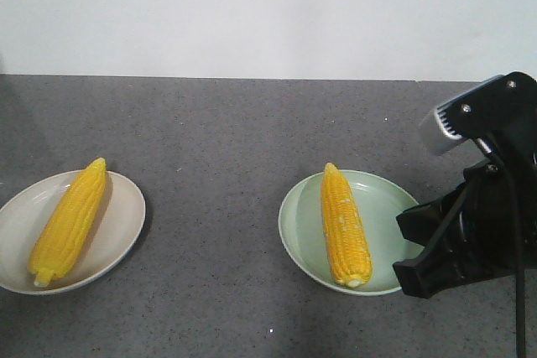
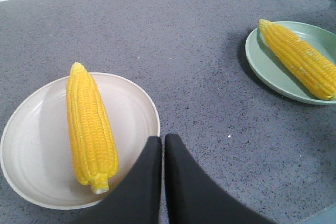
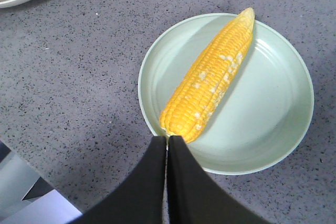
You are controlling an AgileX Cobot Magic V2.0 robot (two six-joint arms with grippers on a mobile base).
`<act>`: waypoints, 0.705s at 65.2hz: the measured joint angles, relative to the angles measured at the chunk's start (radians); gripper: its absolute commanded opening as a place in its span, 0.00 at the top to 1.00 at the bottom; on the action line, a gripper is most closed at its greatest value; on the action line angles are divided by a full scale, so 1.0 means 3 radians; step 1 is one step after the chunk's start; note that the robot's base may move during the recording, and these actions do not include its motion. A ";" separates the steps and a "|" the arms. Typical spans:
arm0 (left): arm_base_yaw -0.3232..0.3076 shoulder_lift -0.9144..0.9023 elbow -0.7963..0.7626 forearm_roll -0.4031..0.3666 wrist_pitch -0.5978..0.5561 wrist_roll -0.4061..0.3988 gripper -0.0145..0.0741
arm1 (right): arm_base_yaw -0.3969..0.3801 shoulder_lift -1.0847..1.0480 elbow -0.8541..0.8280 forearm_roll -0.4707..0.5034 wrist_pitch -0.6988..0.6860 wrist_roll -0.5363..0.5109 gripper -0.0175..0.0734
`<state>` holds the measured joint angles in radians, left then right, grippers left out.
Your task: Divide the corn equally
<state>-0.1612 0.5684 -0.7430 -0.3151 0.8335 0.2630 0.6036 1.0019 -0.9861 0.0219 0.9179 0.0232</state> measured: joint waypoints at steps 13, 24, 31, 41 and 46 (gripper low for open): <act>0.0000 -0.0075 0.0010 0.0047 -0.0009 -0.0008 0.85 | 0.0000 0.0000 0.0000 0.0000 0.0000 0.0000 0.82; 0.0044 -0.0443 0.0267 0.0403 -0.0239 -0.0301 0.85 | 0.0000 0.0000 0.0000 0.0000 0.0000 0.0000 0.82; 0.0141 -0.0769 0.0593 0.0692 -0.0510 -0.0612 0.85 | 0.0000 0.0000 0.0000 0.0000 0.0000 0.0000 0.82; 0.0289 -0.1170 0.1129 0.0866 -0.0912 -0.0847 0.85 | 0.0000 0.0000 0.0000 0.0000 0.0000 0.0000 0.82; 0.0385 -0.1364 0.1402 0.0878 -0.1127 -0.0877 0.85 | 0.0000 0.0000 0.0000 0.0000 0.0000 0.0000 0.82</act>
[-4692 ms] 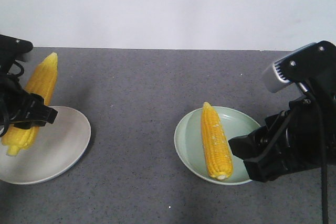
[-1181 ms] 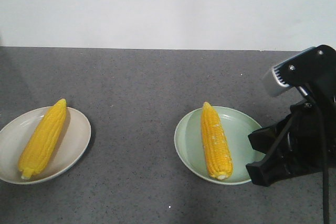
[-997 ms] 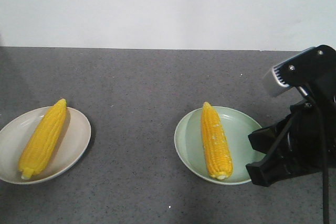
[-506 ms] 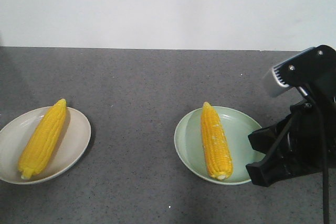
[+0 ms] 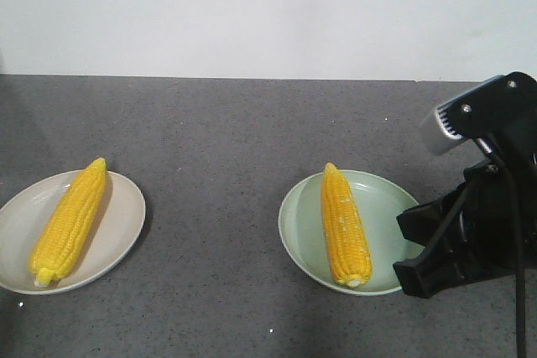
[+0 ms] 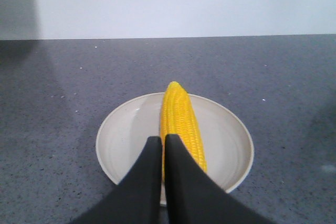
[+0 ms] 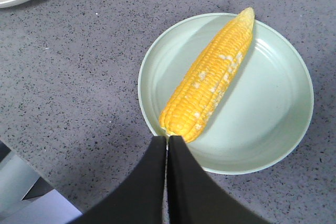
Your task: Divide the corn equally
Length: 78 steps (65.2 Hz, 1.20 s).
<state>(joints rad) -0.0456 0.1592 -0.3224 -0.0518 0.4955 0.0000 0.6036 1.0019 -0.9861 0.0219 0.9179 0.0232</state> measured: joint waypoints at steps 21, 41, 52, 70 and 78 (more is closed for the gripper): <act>0.0190 -0.0557 0.0777 0.0021 -0.0658 -0.0066 0.85 | 0.0000 0.0000 0.0000 0.0000 0.0000 0.0000 0.82; 0.0165 -0.0567 0.1157 0.0141 -0.1032 -0.0425 0.85 | 0.0000 0.0000 0.0000 0.0000 0.0015 0.0000 0.82; 0.0160 -0.0567 0.1157 0.0292 -0.1364 -0.0425 0.85 | 0.0000 0.0000 0.0000 0.0000 0.0018 0.0000 0.82; 0.0160 -0.0567 0.1157 0.0316 -0.1535 -0.0414 0.85 | 0.0000 0.0000 0.0000 0.0000 0.0018 0.0000 0.82; 0.0160 -0.0567 0.1157 0.0316 -0.1612 -0.0342 0.85 | 0.0000 0.0000 0.0000 0.0000 0.0018 0.0000 0.82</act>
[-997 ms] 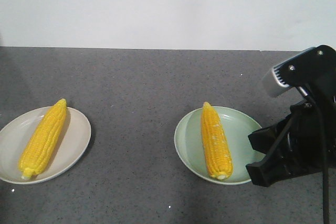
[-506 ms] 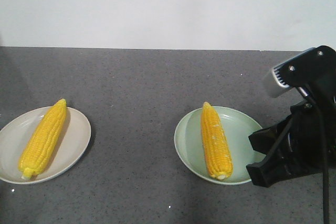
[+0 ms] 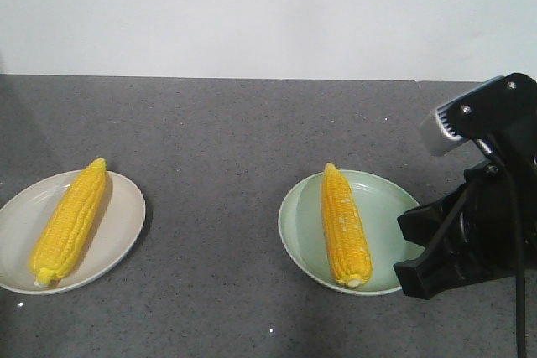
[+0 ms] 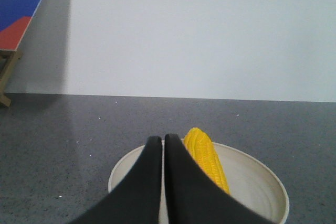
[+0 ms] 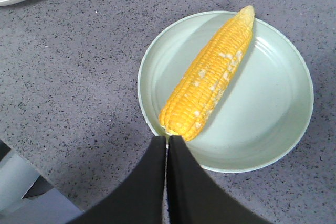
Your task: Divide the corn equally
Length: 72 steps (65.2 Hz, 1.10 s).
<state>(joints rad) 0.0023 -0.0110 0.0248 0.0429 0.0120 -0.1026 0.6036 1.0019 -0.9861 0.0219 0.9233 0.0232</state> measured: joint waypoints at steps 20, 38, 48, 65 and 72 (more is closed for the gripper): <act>0.0000 0.0000 0.0000 -0.0003 -0.0014 0.0039 0.84 | 0.0000 0.0000 0.0000 0.0000 0.0000 0.0000 0.82; 0.0000 0.0000 0.0000 -0.0003 -0.0014 0.0046 0.84 | 0.0000 0.0000 0.0000 0.0000 0.0000 0.0000 0.82; 0.0000 0.0000 0.0000 -0.0003 -0.0014 0.0046 0.84 | 0.0000 0.0000 0.0000 0.0000 0.0000 0.0000 0.82; 0.0000 0.0000 0.0000 -0.0003 -0.0014 0.0046 0.84 | 0.0000 0.0000 0.0000 0.0000 0.0000 0.0000 0.82; 0.0000 0.0000 0.0000 -0.0003 -0.0014 0.0046 0.84 | 0.0000 0.0000 0.0000 0.0000 0.0000 0.0000 0.82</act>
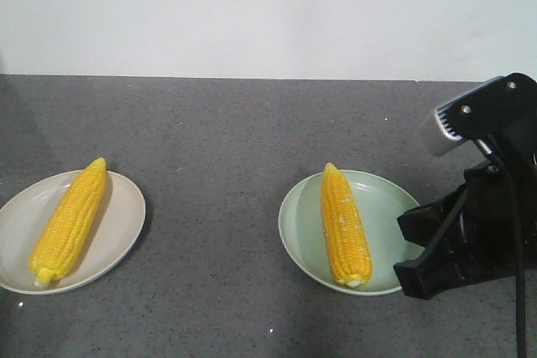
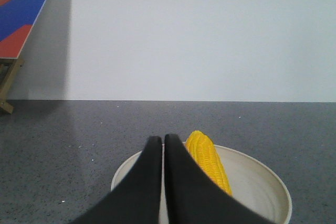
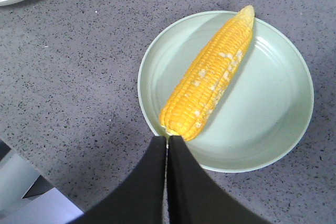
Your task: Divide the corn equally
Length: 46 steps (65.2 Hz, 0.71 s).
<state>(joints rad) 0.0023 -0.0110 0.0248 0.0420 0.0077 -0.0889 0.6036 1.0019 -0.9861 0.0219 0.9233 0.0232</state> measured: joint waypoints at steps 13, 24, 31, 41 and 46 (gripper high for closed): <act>0.0000 0.0000 0.0000 0.0000 0.0000 0.0000 0.84 | -0.0177 -0.0149 0.0120 0.0011 -0.0096 -0.0058 0.82; 0.0000 0.0000 0.0000 0.0000 0.0000 0.0000 0.84 | -0.0854 -0.0620 0.0597 -0.0018 -0.0696 -0.0128 0.82; 0.0000 0.0000 0.0000 0.0000 0.0000 0.0000 0.84 | -0.1226 -0.1053 0.0993 -0.0044 -0.1111 -0.0260 0.82; 0.0000 0.0000 0.0000 0.0000 0.0000 0.0000 0.84 | -0.1644 -0.1717 0.1583 -0.0034 -0.1617 -0.0365 0.81; 0.0000 0.0000 0.0000 0.0000 0.0000 0.0000 0.84 | -0.1799 -0.1993 0.1847 0.0009 -0.1796 -0.0371 0.81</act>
<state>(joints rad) 0.0023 -0.0110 0.0248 0.0420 0.0077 -0.0889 0.0638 0.4041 -0.4319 0.0246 0.3844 -0.0882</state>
